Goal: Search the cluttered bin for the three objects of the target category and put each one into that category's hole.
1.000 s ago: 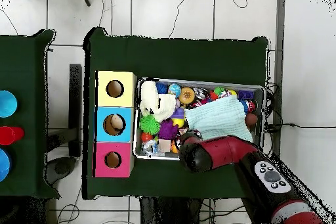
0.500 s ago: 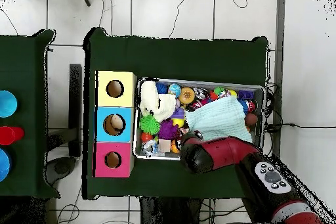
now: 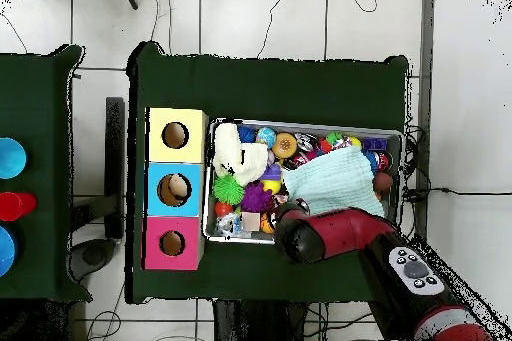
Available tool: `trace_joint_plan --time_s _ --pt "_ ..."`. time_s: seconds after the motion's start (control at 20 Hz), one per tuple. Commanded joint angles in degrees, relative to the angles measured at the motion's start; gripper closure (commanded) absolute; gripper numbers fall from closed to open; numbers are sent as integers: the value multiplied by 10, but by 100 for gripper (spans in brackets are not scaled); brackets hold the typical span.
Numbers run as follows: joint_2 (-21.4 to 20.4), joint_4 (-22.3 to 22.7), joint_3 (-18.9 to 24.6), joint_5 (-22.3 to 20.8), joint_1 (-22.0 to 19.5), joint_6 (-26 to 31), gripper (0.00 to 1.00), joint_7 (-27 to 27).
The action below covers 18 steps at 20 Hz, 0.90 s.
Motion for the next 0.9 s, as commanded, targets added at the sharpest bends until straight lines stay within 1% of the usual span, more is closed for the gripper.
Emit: trace_joint_plan --time_s 0.05,0.1,0.3,0.4,0.8,0.9 --pt "-22 59 48 41 -13 112 100 -13" --pt "-45 67 57 55 -11 132 100 -20" --pt "-102 81 69 90 -1 178 100 -33" --pt "-120 84 73 101 2 190 100 -34" --pt "-166 94 97 138 6 225 100 -28" --pt "-169 93 105 150 5 229 100 -22"
